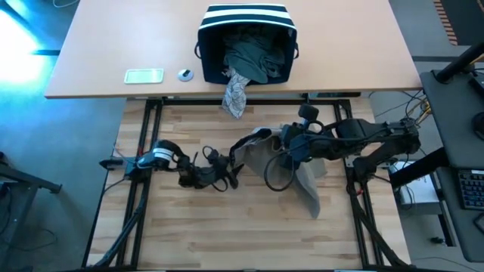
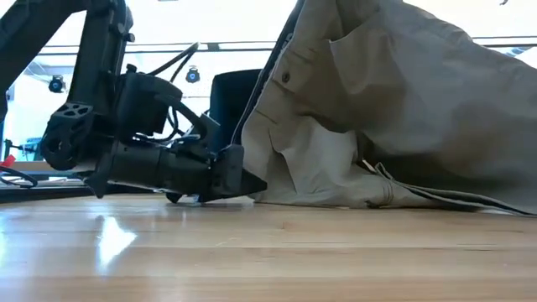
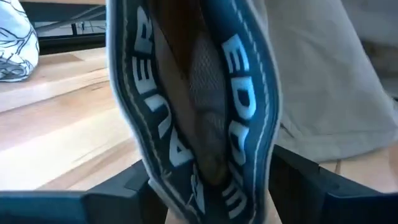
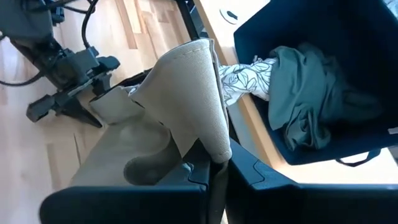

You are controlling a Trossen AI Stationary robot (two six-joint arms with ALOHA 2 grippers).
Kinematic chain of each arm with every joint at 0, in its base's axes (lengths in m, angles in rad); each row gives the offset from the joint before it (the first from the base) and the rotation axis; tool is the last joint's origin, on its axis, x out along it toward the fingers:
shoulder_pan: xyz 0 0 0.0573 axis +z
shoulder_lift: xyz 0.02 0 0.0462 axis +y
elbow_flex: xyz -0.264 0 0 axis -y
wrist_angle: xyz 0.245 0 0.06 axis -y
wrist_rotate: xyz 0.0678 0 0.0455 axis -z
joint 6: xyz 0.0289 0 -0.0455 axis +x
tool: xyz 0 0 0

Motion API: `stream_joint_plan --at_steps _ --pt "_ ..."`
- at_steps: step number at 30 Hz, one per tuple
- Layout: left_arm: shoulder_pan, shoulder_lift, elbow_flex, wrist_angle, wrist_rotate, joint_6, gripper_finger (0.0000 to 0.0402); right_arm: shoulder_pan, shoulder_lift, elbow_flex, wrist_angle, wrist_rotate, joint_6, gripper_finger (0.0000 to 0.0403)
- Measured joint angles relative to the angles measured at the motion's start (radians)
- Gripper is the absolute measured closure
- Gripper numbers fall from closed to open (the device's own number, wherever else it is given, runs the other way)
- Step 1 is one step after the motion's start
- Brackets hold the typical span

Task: Fold Laundry from Bin
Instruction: Fold the brown shorts from the blue laundry basket

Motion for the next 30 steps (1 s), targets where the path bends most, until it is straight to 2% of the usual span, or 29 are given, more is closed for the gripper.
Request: stream_joint_plan --at_steps 2,4,9,10,15,17,20,23,26,30 --pt "0.006 -0.013 -0.013 0.012 0.000 -0.010 0.0204 -0.001 0.000 0.000 -0.001 0.000 -0.005 0.0390" --pt "0.005 -0.042 -0.042 0.011 0.003 -0.014 0.0236 -0.002 0.000 0.000 -0.006 0.000 0.007 0.0390" --pt "0.001 -0.209 -0.184 0.012 0.003 -0.010 0.0371 -0.014 -0.007 0.001 -0.069 0.001 0.034 0.0390" --pt "0.001 -0.258 -0.216 0.010 0.004 -0.003 0.0385 -0.017 -0.010 0.001 -0.071 0.001 0.036 0.0390" --pt "-0.006 -0.554 -0.314 -0.033 0.027 0.142 0.0398 -0.018 -0.018 0.014 -0.060 0.001 0.026 0.0390" --pt "-0.016 -0.712 -0.320 -0.114 0.030 0.220 0.0399 -0.017 -0.018 0.044 -0.050 0.000 0.017 0.0390" --pt "-0.034 -0.971 -0.266 -0.395 0.046 0.315 0.0400 -0.004 -0.021 0.115 -0.025 0.001 -0.008 0.0390" --pt "-0.046 -1.189 -0.078 -0.971 0.050 0.343 0.0400 0.008 -0.024 0.198 -0.006 0.000 -0.052 0.0390" --pt "-0.057 -1.262 0.178 -1.459 0.049 0.343 0.0401 0.016 -0.024 0.275 -0.002 -0.001 -0.088 0.0390" --pt "-0.107 -1.251 0.487 -1.777 0.051 0.410 0.0401 0.043 -0.024 0.348 0.019 -0.001 -0.196 0.0390"
